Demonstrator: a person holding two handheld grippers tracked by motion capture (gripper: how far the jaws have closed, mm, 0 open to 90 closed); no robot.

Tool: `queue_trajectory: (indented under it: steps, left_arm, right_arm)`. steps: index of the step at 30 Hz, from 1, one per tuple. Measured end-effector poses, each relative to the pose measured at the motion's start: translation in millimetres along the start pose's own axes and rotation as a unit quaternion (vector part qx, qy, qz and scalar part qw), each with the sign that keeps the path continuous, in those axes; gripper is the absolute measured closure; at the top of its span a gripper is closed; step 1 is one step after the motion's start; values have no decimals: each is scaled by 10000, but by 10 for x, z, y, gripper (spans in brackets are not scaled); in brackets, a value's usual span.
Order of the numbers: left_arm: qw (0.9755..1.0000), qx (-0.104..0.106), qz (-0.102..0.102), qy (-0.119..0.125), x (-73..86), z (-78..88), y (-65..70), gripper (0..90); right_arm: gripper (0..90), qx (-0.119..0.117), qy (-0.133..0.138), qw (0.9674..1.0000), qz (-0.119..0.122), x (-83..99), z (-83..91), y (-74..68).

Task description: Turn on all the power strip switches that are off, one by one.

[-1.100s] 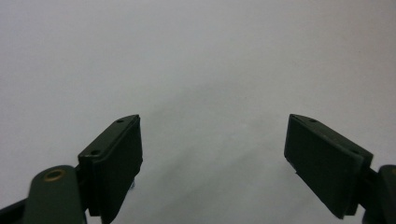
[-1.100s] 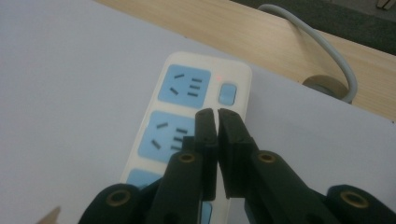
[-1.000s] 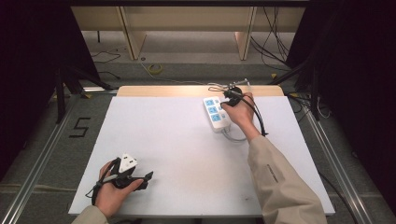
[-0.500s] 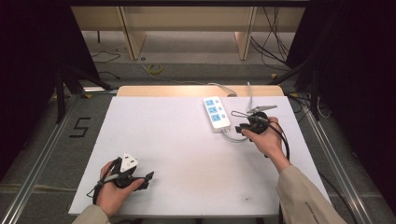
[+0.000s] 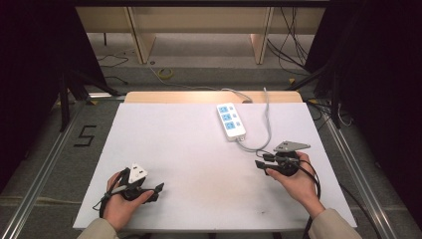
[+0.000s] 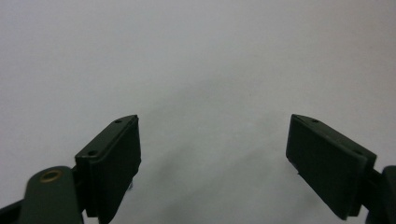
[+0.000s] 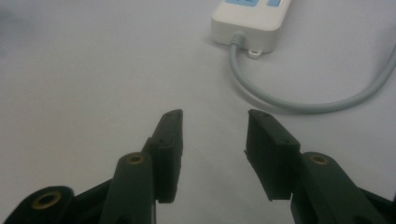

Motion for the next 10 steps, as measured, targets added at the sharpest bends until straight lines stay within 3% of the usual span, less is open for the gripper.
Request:
queue_trajectory:
  steps: [5,10]
  left_arm:
    - [10000,-20,15,1,-1,-13,-9,177]
    - [10000,-8,5,-51,8,-41,-2,171]
  right_arm:
    - [546,-20,124,9999,79,93,69,-139]
    - [531,4,200,9998,42,173,116,-164]
Point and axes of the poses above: each handheld gripper's, and its own axes: z roughly backward along the jaws, x roughly out of its underside, y roughly to its right, the point moved 8 cm from there along -z, roughly forward along the jaws, and after that the axes turned 9 degrees about z, right-handed, at the moved point
